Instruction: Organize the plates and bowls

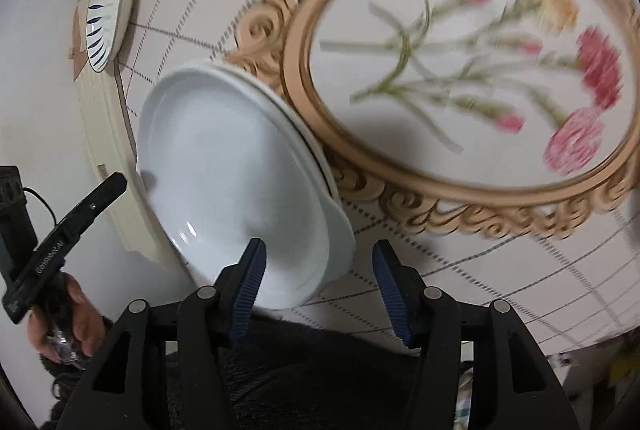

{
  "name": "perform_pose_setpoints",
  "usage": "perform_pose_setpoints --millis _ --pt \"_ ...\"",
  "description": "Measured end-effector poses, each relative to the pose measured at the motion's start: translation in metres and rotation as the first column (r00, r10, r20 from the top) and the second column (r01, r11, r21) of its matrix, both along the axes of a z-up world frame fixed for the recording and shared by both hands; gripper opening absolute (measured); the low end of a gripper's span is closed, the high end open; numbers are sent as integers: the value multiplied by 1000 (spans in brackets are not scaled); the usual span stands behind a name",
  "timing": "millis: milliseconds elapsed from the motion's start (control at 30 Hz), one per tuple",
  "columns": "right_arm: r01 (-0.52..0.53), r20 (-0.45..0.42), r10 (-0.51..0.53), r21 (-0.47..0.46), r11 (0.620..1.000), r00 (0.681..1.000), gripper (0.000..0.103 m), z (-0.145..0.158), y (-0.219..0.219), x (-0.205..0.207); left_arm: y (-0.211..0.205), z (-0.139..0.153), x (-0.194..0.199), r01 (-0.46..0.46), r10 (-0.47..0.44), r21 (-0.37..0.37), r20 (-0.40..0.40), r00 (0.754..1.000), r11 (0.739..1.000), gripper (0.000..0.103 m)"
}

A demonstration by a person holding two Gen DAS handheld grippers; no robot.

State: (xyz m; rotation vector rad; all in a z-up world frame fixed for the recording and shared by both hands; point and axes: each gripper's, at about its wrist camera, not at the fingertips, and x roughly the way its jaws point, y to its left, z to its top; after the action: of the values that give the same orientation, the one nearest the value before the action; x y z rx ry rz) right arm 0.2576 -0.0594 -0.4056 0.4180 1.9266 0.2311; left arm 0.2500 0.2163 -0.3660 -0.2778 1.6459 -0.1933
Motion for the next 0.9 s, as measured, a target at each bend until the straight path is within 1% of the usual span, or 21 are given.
perform_pose_setpoints --millis 33,67,100,133,167,200,233,300,333,400,433,467,500,600,667,700,767,833,867,900 --pt "-15 31 16 -20 1000 999 74 9 1 7 7 4 5 -24 24 -20 2 1000 1000 30" --pt "-30 79 33 -44 999 996 84 21 5 18 16 8 12 -53 53 -39 5 999 998 35" --pt "-39 124 46 -55 998 991 101 32 9 29 29 13 21 -89 89 -58 8 996 994 43" --pt "-52 168 62 -61 997 984 103 42 16 43 41 16 30 -122 123 -73 11 992 990 50" --pt "-67 204 78 -62 996 976 103 50 24 59 53 18 38 -154 156 -87 16 988 984 54" --pt "-74 237 85 -55 996 968 103 56 32 74 65 20 46 -183 186 -99 19 982 978 60" --pt "-75 271 85 -46 996 959 103 61 44 91 81 22 60 -221 225 -106 27 974 969 64" --pt "-75 341 74 -9 997 937 103 65 68 127 108 20 83 -269 274 -111 30 961 957 66" --pt "-78 371 61 31 996 927 103 64 84 147 121 17 95 -297 301 -111 24 953 949 66" --pt "-101 396 71 54 993 915 103 57 111 177 145 6 114 -349 352 -119 7 936 930 66" --pt "-118 397 89 50 992 914 103 51 127 190 156 -1 124 -371 374 -124 2 927 920 66" --pt "-131 389 101 53 990 916 103 41 141 203 163 -8 133 -381 383 -117 -3 924 917 66" --pt "-134 365 99 73 988 926 103 29 155 217 168 -14 141 -387 389 -108 -8 921 916 66" --pt "-123 295 83 118 985 952 103 2 171 237 180 -44 168 -395 392 -107 -51 919 912 66" --pt "-117 256 82 123 985 963 103 -15 176 245 181 -58 178 -384 378 -113 -67 923 917 66" --pt "-113 246 81 119 986 966 100 -22 178 247 182 -62 185 -375 369 -112 -69 927 920 66" --pt "-101 224 70 132 986 972 89 -35 182 252 176 -70 195 -346 340 -106 -72 938 932 64" --pt "-78 195 46 160 984 980 65 -47 183 254 171 -75 204 -317 312 -101 -69 948 943 64" --pt "-70 176 39 173 983 984 61 -53 184 255 167 -75 205 -306 301 -92 -66 951 948 64" --pt "-67 188 32 180 981 982 58 -52 184 256 165 -73 208 -293 290 -87 -52 956 952 60"
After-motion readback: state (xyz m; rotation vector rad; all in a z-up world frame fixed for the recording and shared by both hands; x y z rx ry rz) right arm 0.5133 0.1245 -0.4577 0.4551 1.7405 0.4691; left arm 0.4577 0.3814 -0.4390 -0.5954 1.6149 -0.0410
